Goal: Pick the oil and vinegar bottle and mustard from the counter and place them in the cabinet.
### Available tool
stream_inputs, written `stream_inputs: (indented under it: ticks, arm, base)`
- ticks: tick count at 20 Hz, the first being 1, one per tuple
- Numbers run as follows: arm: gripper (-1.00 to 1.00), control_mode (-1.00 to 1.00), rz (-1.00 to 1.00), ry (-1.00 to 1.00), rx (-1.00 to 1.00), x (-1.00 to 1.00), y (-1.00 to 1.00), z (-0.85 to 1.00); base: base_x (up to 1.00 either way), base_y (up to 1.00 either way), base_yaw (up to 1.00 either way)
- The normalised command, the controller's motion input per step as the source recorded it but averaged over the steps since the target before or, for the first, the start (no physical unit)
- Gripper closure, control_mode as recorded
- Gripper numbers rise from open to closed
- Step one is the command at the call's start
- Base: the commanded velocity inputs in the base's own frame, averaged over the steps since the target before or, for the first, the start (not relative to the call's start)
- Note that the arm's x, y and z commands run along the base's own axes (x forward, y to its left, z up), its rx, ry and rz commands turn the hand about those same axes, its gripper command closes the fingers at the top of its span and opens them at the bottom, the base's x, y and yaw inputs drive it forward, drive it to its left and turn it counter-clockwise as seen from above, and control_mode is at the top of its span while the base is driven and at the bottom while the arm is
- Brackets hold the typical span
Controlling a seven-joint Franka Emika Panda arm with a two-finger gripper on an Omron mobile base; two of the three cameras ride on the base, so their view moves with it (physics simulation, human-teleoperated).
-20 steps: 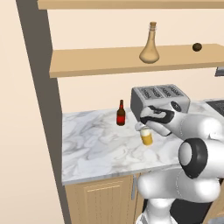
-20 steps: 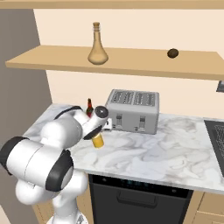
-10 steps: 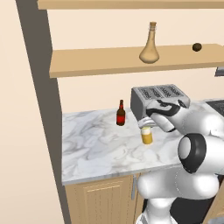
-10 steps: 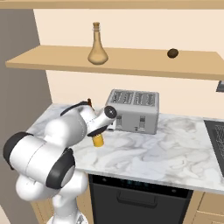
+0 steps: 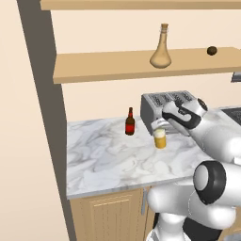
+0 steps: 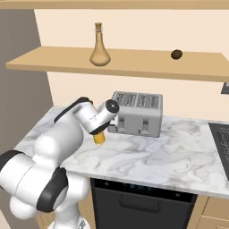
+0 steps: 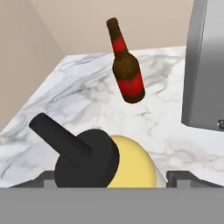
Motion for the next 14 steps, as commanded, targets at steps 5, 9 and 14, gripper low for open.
stream_inputs:
  ticks: [5,9,14]
  arm:
    - [1.00,-1.00,0.00,-0.04,-0.05,-0.13,0.17,0.68]
    - [1.00,-1.00,0.00,-0.05,-0.10,-0.21,0.29,0.70]
    - [1.00,-1.00,0.00,-0.09,-0.03,-0.25,0.23,0.60]
  base:
    - [0.00,0.00,0.00]
    - [0.00,0.00,0.00]
    - [0.00,0.00,0.00]
